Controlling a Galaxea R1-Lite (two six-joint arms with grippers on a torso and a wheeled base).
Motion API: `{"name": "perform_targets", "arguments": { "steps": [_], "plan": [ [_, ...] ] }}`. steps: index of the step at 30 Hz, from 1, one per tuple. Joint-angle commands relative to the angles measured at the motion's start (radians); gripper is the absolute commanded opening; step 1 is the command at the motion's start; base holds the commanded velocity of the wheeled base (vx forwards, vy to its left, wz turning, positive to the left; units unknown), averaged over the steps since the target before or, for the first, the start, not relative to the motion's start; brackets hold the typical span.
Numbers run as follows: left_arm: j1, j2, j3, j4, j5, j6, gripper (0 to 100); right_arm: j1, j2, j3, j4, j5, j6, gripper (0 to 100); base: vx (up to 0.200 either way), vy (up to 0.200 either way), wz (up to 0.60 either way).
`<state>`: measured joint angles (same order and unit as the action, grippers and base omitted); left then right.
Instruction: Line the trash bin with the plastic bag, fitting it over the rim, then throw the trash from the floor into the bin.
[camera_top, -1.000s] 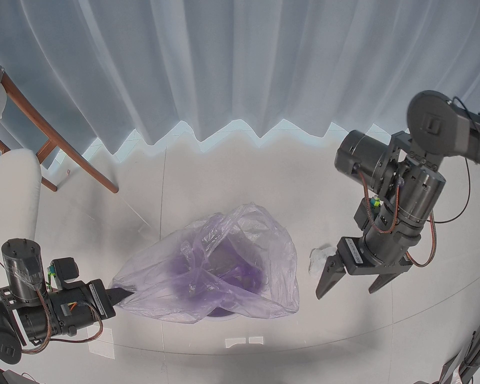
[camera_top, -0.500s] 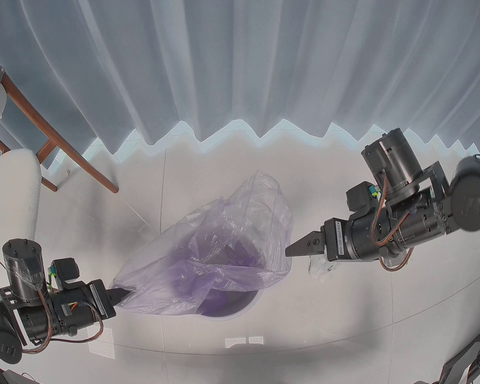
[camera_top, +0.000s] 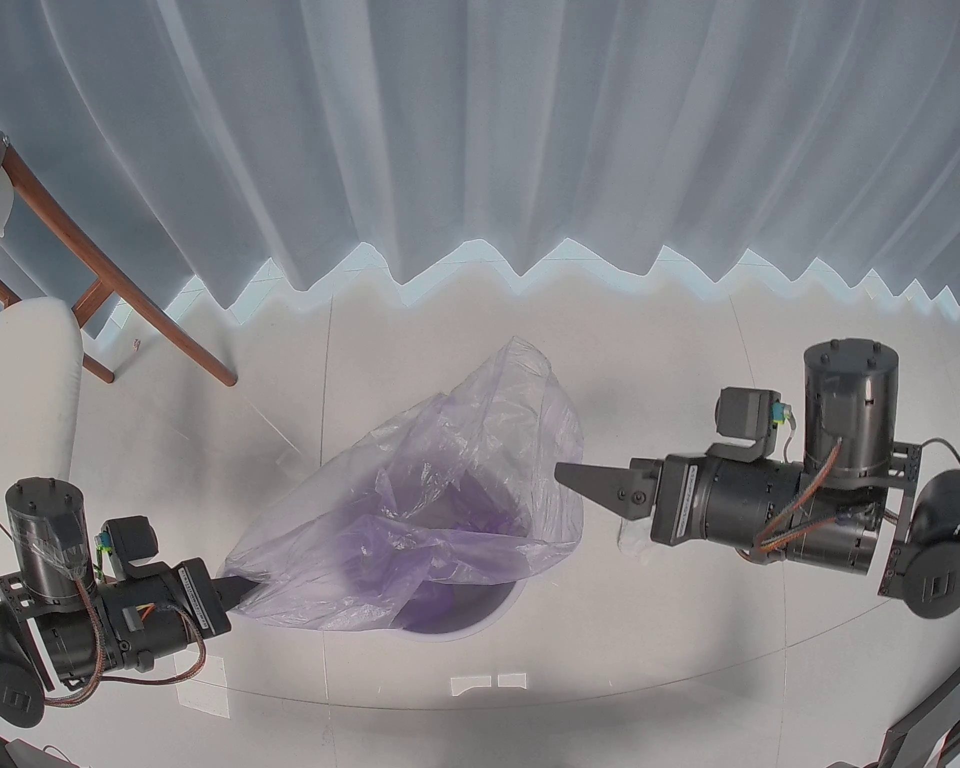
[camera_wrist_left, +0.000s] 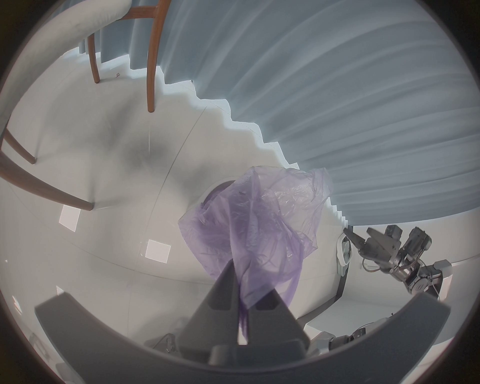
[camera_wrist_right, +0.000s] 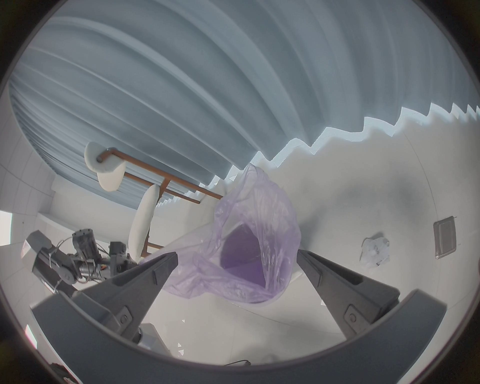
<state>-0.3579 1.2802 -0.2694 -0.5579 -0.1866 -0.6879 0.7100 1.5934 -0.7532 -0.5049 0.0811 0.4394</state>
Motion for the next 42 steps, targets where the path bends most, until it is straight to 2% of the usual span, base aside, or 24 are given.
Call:
{"name": "perform_targets", "arguments": {
  "steps": [1,15,18,20,22,31,42],
  "plan": [
    [0.004,-0.001,0.002,0.0,0.001,0.001,0,0.016,-0.015,0.095,-0.057,-0.007,-0.022,100,0.0,0.0,0.0],
    [0.005,-0.016,0.013,0.0,0.004,0.001,0,0.019,0.007,0.123,-0.058,-0.001,-0.018,100,0.0,0.0,0.0],
    [0.005,-0.015,0.016,0.0,0.003,0.004,0,0.017,0.059,0.106,-0.078,0.0,-0.014,100,0.0,0.0,0.0],
    [0.005,-0.013,0.015,-0.002,0.003,0.004,0,0.025,0.157,0.086,-0.17,-0.001,-0.024,100,0.0,0.0,0.0],
    [0.005,-0.015,0.015,-0.002,0.003,0.004,0,0.025,0.165,0.086,-0.175,-0.003,-0.025,100,0.0,0.0,0.0],
    [0.019,-0.016,0.018,-0.002,0.001,0.002,0,0.0,0.304,-0.103,-0.119,-0.092,-0.03,100,0.0,0.0,0.0],
    [0.02,-0.016,0.016,-0.002,-0.001,0.005,0,-0.001,0.327,-0.104,-0.086,-0.119,-0.03,100,0.0,0.0,0.0]
  ]
}}
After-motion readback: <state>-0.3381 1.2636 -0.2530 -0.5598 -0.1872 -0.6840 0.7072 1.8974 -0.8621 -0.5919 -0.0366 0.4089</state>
